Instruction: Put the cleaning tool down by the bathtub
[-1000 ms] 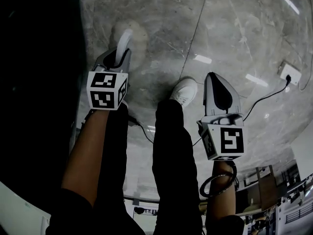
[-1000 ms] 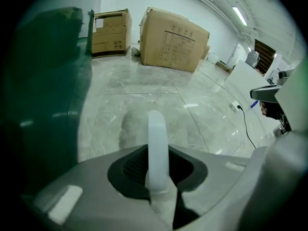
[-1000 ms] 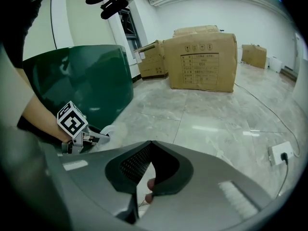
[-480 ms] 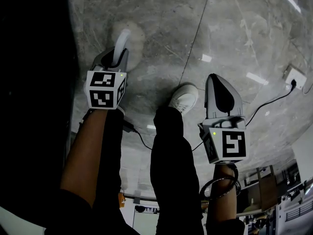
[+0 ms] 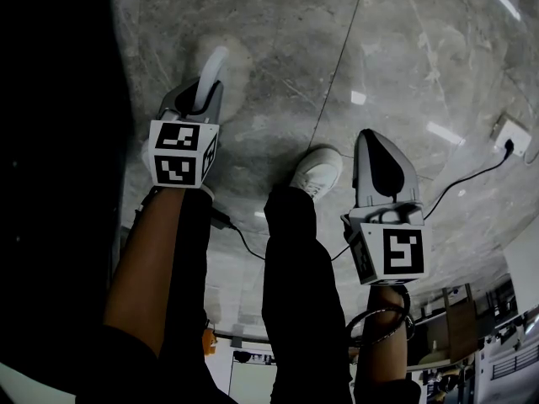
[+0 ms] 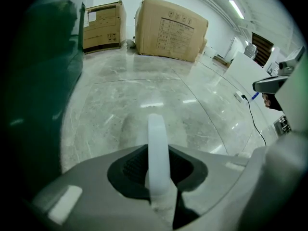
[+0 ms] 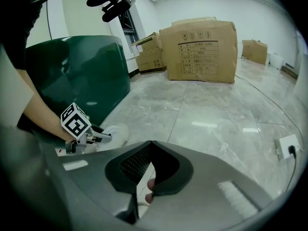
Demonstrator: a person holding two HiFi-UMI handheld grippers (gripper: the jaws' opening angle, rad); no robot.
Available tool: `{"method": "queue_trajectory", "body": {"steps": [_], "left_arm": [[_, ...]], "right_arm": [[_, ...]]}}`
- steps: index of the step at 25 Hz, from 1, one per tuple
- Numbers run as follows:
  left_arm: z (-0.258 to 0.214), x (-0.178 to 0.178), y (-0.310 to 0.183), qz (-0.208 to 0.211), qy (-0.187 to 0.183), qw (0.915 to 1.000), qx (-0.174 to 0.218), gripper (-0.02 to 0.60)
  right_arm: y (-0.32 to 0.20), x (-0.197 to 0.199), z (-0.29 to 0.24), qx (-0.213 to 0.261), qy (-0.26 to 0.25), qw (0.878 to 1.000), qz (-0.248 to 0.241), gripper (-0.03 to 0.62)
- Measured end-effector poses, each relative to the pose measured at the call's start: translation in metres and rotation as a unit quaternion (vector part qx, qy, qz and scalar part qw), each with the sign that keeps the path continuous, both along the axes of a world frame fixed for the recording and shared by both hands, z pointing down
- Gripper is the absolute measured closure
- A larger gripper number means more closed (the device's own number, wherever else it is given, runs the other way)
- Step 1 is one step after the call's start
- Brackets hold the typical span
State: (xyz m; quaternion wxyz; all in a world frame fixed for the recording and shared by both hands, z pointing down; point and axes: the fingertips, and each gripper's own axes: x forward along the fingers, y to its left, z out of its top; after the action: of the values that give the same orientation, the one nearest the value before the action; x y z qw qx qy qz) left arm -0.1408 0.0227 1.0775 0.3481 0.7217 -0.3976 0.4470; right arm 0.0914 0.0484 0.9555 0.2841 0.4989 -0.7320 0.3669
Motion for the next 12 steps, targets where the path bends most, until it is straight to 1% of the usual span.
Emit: {"method": "queue_trajectory", "body": {"steps": [6,12], "left_arm": [[0.0001,0.0001,0.0004,-0.001,0.000,1.0000,0.000,0.497],[-0.0019,-0.0015,-0.0006,-0.008,0.012,0.9999,-0.003,0.497]], "right_arm": [[-0.0006,0.0019,-0.0004,-0.001,0.001,1.000,0.004,0.571],[-0.0046,-0.0024,-0.0086,0.006,-0.002,1.000,0.006,0.570]]}}
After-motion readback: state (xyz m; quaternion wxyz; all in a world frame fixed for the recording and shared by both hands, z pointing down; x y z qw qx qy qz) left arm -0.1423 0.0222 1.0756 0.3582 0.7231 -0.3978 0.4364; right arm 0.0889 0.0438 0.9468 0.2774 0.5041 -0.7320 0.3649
